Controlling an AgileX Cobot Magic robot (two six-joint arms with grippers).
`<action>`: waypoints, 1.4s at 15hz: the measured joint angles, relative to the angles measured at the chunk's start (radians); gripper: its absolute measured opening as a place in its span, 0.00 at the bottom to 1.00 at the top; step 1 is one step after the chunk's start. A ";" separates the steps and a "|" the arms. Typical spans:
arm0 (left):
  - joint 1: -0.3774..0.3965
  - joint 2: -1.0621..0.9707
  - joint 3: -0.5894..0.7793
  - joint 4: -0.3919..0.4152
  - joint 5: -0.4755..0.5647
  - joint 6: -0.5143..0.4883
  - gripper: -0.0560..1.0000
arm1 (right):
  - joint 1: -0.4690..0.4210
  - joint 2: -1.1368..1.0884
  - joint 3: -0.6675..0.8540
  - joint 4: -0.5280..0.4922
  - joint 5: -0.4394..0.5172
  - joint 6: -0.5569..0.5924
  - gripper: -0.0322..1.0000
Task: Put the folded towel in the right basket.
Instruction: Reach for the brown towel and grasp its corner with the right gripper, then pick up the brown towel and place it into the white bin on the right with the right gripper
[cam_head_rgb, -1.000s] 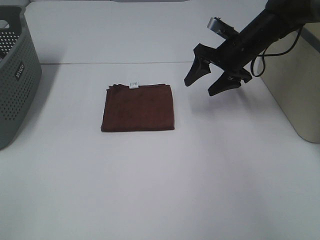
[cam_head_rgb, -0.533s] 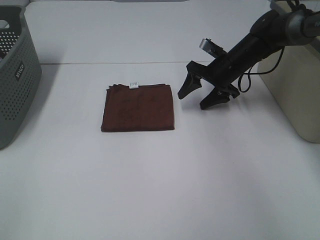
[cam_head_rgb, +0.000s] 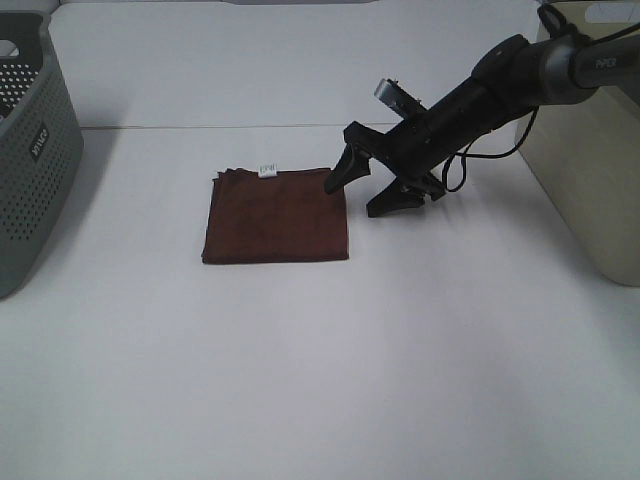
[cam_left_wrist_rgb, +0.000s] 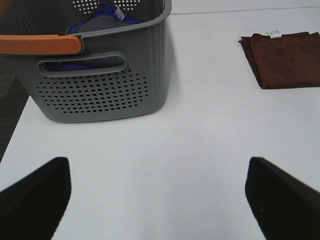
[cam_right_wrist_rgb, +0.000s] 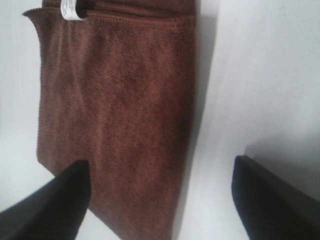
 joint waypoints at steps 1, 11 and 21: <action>0.000 0.000 0.000 0.000 0.000 0.000 0.89 | 0.012 0.009 0.000 0.040 -0.004 -0.010 0.77; 0.000 0.000 0.000 0.000 0.000 0.000 0.89 | 0.143 0.035 0.000 0.027 -0.160 0.030 0.08; 0.000 0.000 0.000 0.000 0.000 0.000 0.89 | 0.126 -0.053 -0.103 0.023 0.049 0.028 0.06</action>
